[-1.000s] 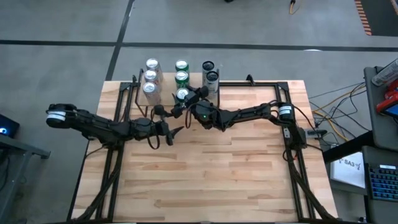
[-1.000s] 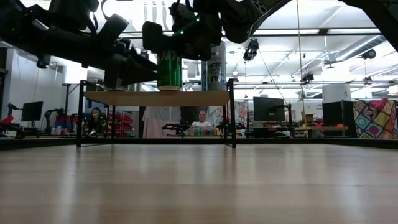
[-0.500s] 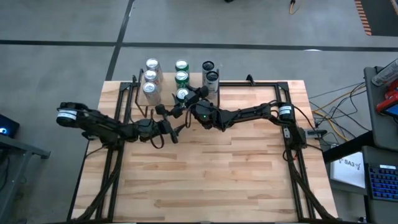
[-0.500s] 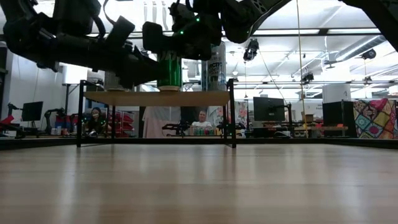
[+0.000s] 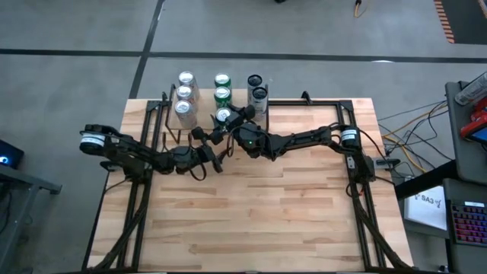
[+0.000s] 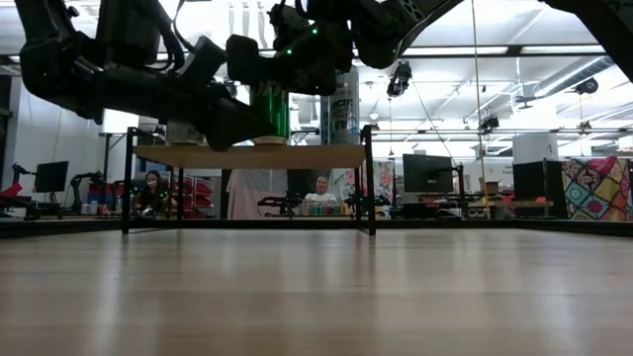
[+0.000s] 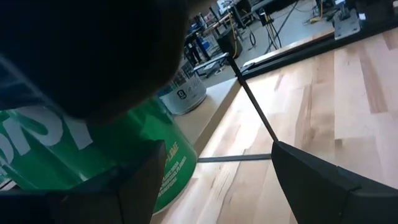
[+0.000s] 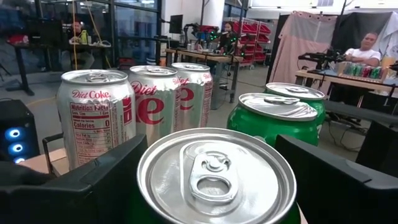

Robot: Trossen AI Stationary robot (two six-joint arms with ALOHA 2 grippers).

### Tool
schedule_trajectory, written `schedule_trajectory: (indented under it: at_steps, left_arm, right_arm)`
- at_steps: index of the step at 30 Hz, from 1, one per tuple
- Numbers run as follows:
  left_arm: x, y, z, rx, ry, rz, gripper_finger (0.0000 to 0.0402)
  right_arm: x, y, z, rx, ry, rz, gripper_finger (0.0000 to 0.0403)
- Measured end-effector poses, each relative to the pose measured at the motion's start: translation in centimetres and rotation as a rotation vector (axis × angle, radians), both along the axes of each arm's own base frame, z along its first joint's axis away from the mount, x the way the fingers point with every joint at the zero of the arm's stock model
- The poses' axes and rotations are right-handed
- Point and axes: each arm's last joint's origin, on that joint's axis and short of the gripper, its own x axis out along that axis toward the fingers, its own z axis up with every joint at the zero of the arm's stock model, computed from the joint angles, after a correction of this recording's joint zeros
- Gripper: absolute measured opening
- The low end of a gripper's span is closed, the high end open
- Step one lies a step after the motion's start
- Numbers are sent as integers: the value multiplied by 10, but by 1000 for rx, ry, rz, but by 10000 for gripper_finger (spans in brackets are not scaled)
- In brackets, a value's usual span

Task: Place canned beverage on shelf
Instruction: Put the green soda can aligned with the other green soda cans on the shelf

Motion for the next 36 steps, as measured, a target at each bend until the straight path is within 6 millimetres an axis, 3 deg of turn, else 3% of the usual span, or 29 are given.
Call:
schedule_trajectory:
  at_steps: [36]
  left_arm:
    - [1, 5, 2, -61, -95, 61, 278]
  right_arm:
    - [-3, 2, 11, -29, -23, 5, 341]
